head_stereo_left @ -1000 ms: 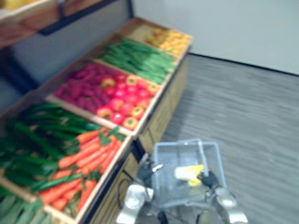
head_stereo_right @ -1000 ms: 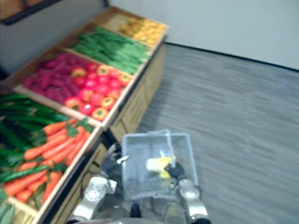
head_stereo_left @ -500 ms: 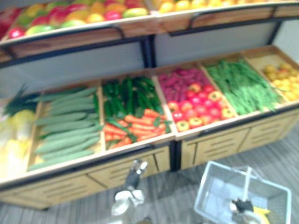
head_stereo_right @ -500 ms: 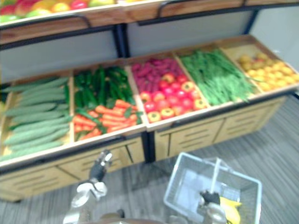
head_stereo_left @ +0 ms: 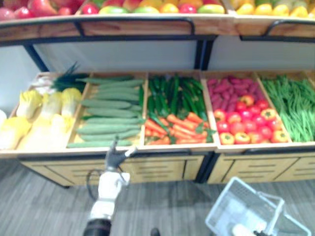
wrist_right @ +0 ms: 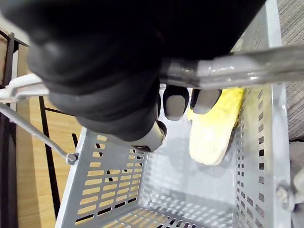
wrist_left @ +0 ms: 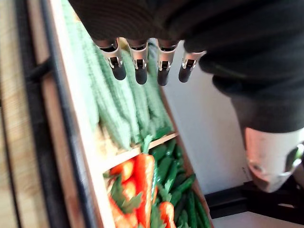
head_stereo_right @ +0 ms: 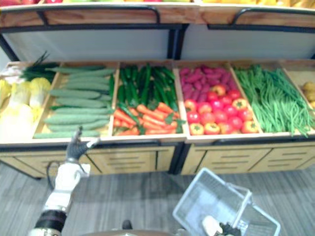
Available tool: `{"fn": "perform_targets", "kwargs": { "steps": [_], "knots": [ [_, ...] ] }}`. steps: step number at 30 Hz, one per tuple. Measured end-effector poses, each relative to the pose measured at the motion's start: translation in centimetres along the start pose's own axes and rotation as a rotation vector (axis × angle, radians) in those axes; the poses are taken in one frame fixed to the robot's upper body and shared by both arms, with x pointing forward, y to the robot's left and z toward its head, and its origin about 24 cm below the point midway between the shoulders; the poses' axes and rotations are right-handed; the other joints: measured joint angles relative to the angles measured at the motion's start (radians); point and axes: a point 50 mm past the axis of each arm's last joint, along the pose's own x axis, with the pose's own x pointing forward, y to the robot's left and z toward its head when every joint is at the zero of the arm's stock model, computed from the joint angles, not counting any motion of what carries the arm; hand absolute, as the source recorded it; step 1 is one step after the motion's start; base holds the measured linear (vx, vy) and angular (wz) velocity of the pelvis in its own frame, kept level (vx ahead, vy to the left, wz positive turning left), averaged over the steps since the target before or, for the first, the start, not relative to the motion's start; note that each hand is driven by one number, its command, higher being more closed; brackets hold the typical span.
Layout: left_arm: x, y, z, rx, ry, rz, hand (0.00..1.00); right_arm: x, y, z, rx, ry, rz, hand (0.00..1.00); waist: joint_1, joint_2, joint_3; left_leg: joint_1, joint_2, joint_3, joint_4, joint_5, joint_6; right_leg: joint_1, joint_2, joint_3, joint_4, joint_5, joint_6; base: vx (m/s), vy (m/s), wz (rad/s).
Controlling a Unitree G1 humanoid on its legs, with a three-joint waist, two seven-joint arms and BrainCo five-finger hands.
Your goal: Pick vegetable in the basket
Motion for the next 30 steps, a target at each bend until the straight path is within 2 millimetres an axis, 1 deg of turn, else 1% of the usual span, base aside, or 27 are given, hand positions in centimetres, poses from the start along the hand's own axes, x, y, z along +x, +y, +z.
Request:
{"fn": "perform_targets", "kwargs": {
  "steps": [1, 2, 3, 4, 5, 6, 7, 8, 9, 10, 11, 12, 13, 14, 15, 16, 17, 19, 21, 22, 24, 25, 27, 30],
  "knots": [
    [0.8, 0.4, 0.9, 0.076, -0.054, 0.001, 0.0, -0.2, 0.6, -0.6, 0.026, 0.018, 0.016, 1.0, -0.003, 0.01, 0.006, 0.008, 0.037, -0.02, 0.0, 0.008, -0.012, -0.032, 0.079, 0.097, 0.014, -0.049, -0.017, 0.06, -0.07, 0.08],
    [1.1, 0.6, 1.4, 0.101, -0.075, 0.004, 0.0, -0.4, 0.9, -1.1, 0.027, 0.028, 0.024, 1.0, -0.008, 0.003, 0.008, 0.01, 0.045, -0.026, 0.0, 0.009, -0.017, -0.017, 0.112, 0.11, -0.019, -0.055, -0.027, 0.05, -0.107, 0.21],
    [1.7, 0.8, 2.2, 0.136, -0.112, 0.0, 0.0, -0.7, 1.1, -1.8, 0.016, 0.041, 0.034, 1.0, -0.008, -0.023, 0.009, 0.015, 0.04, -0.027, 0.0, 0.008, -0.024, 0.003, 0.139, 0.113, -0.076, -0.052, -0.038, 0.03, -0.145, 0.21],
    [2.0, 0.7, 2.8, 0.174, -0.143, -0.009, 0.0, -0.9, 1.3, -2.2, 0.01, 0.048, 0.043, 1.0, -0.008, -0.046, 0.011, 0.016, 0.024, -0.026, 0.0, 0.007, -0.026, 0.026, 0.129, 0.09, -0.111, -0.071, -0.027, 0.03, -0.107, 0.06],
    [2.0, 0.3, 3.1, 0.199, -0.161, -0.022, 0.0, -0.8, 1.4, -1.9, 0.006, 0.038, 0.047, 1.0, -0.009, -0.039, 0.01, 0.017, 0.022, -0.019, 0.0, 0.006, -0.027, 0.036, 0.13, 0.093, -0.14, -0.073, -0.008, 0.05, -0.096, -0.11],
    [2.1, -0.3, 3.6, 0.246, -0.195, -0.046, 0.0, -0.6, 1.6, -1.2, -0.005, 0.015, 0.055, 1.0, -0.017, -0.019, 0.013, 0.016, 0.023, -0.006, 0.0, 0.007, -0.026, 0.033, 0.135, 0.099, -0.155, -0.066, 0.003, 0.07, -0.03, -0.3],
    [2.2, -0.8, 4.1, 0.298, -0.231, -0.063, 0.0, -0.4, 1.7, -0.5, -0.016, -0.007, 0.065, 1.0, -0.019, 0.008, 0.023, 0.016, 0.026, 0.013, 0.0, 0.009, -0.024, 0.029, 0.141, 0.115, -0.171, -0.057, 0.016, 0.07, -0.012, -0.31],
    [2.4, -1.1, 4.5, 0.314, -0.25, -0.069, 0.0, -0.3, 1.8, -0.1, -0.015, -0.02, 0.068, 1.0, -0.02, 0.022, 0.03, 0.016, 0.028, 0.024, 0.0, 0.009, -0.024, 0.029, 0.143, 0.121, -0.181, -0.052, 0.024, 0.06, 0.002, -0.37],
    [2.7, -1.6, 5.4, 0.352, -0.295, -0.081, 0.0, -0.1, 2.0, 0.5, -0.017, -0.039, 0.071, 1.0, -0.026, 0.047, 0.04, 0.014, 0.033, 0.041, 0.0, 0.009, -0.024, 0.028, 0.147, 0.129, -0.199, -0.041, 0.026, 0.05, -0.008, -0.27],
    [2.9, -1.9, 6.0, 0.384, -0.326, -0.09, 0.0, -0.1, 2.0, 0.7, -0.021, -0.044, 0.071, 1.0, -0.029, 0.055, 0.044, 0.012, 0.039, 0.05, 0.0, 0.008, -0.025, 0.027, 0.149, 0.137, -0.207, -0.034, 0.026, 0.04, 0.012, -0.37],
    [3.2, -2.4, 7.2, 0.446, -0.393, -0.109, 0.0, 0.1, 1.8, 1.1, -0.033, -0.058, 0.071, 1.0, -0.029, 0.063, 0.043, -0.004, 0.044, 0.073, 0.0, 0.006, -0.028, 0.011, 0.15, 0.155, -0.218, -0.025, 0.025, 0.05, 0.018, -0.36],
    [3.7, -2.8, 8.7, 0.519, -0.475, -0.124, 0.0, 0.2, 2.1, 1.6, -0.055, -0.073, 0.083, 1.0, -0.03, 0.075, 0.045, -0.019, 0.047, 0.09, 0.0, 0.007, -0.027, -0.007, 0.154, 0.169, -0.223, -0.018, 0.023, 0.03, 0.02, -0.31],
    [3.9, -3.0, 9.5, 0.559, -0.519, -0.128, 0.0, 0.2, 2.2, 1.7, -0.064, -0.079, 0.089, 1.0, -0.035, 0.073, 0.048, -0.028, 0.048, 0.091, 0.0, 0.011, -0.028, -0.019, 0.156, 0.172, -0.223, -0.016, 0.023, 0.04, -0.003, -0.11],
    [4.3, -3.1, 10.8, 0.622, -0.588, -0.125, 0.0, 0.3, 2.7, 2.2, -0.062, -0.093, 0.101, 1.0, -0.056, 0.078, 0.052, -0.051, 0.05, 0.103, 0.0, 0.024, -0.03, -0.039, 0.159, 0.174, -0.225, -0.007, 0.019, 0.0, 0.0, 0.0],
    [4.7, -3.3, 12.0, 0.674, -0.644, -0.124, 0.0, 0.3, 3.4, 2.6, -0.062, -0.105, 0.117, 1.0, -0.063, 0.072, 0.064, -0.064, 0.054, 0.127, 0.003, 0.034, -0.031, -0.061, 0.163, 0.177, -0.226, 0.003, 0.015, 0.03, -0.001, -0.04],
    [4.9, -3.3, 12.6, 0.702, -0.67, -0.12, 0.0, 0.3, 3.8, 2.8, -0.067, -0.112, 0.128, 1.0, -0.063, 0.069, 0.074, -0.071, 0.055, 0.135, 0.006, 0.04, -0.031, -0.07, 0.164, 0.18, -0.228, 0.008, 0.012, 0.01, 0.002, -0.11],
    [5.1, -3.4, 13.2, 0.757, -0.71, -0.119, 0.0, 0.3, 4.4, 3.4, -0.075, -0.133, 0.144, 1.0, -0.07, 0.07, 0.085, -0.095, 0.059, 0.143, 0.006, 0.047, -0.03, -0.092, 0.174, 0.183, -0.239, 0.028, 0.004, -0.02, 0.0, -0.13],
    [5.5, -3.1, 13.9, 0.839, -0.756, -0.103, 0.0, 0.3, 5.3, 4.3, -0.075, -0.163, 0.165, 1.0, -0.08, 0.072, 0.107, -0.123, 0.064, 0.148, 0.007, 0.059, -0.035, -0.12, 0.18, 0.192, -0.249, 0.045, 0.0, -0.04, -0.004, -0.14],
    [6.2, -2.5, 14.4, 0.902, -0.772, -0.078, 0.0, 0.2, 6.0, 5.5, -0.096, -0.21, 0.188, 1.0, -0.079, 0.085, 0.142, -0.138, 0.073, 0.168, 0.007, 0.061, -0.033, -0.143, 0.188, 0.211, -0.257, 0.063, -0.004, -0.08, -0.005, -0.26],
    [6.8, -1.8, 14.9, 0.962, -0.785, -0.057, 0.0, 0.1, 6.4, 6.3, -0.094, -0.244, 0.201, 1.0, -0.081, 0.096, 0.163, -0.151, 0.076, 0.174, 0.006, 0.063, -0.031, -0.161, 0.191, 0.222, -0.257, 0.067, -0.005, -0.08, -0.001, -0.2],
    [7.2, -1.2, 15.5, 0.99, -0.79, -0.032, 0.0, 0.1, 6.7, 6.9, -0.107, -0.265, 0.212, 1.0, -0.081, 0.103, 0.178, -0.17, 0.077, 0.182, 0.006, 0.066, -0.026, -0.184, 0.193, 0.231, -0.257, 0.071, -0.002, -0.08, -0.003, -0.16],
    [7.5, -0.7, 15.9, 1.003, -0.788, -0.013, 0.0, 0.1, 6.8, 7.6, -0.116, -0.29, 0.219, 1.0, -0.081, 0.109, 0.195, -0.181, 0.079, 0.194, 0.004, 0.069, -0.023, -0.2, 0.196, 0.238, -0.259, 0.079, -0.001, -0.08, -0.002, -0.16],
    [7.7, -0.3, 16.2, 1.012, -0.788, 0.002, 0.0, 0.0, 6.9, 8.1, -0.118, -0.309, 0.224, 1.0, -0.081, 0.112, 0.213, -0.188, 0.083, 0.2, 0.0, 0.07, -0.021, -0.21, 0.199, 0.249, -0.261, 0.086, 0.001, -0.07, -0.005, -0.14],
    [8.4, 0.5, 16.2, 1.039, -0.758, 0.02, 0.0, -0.1, 7.4, 9.0, -0.123, -0.339, 0.237, 1.0, -0.081, 0.107, 0.246, -0.203, 0.086, 0.225, 0.0, 0.07, -0.021, -0.238, 0.202, 0.273, -0.263, 0.103, 0.005, -0.06, -0.001, -0.2]
  ]
}}
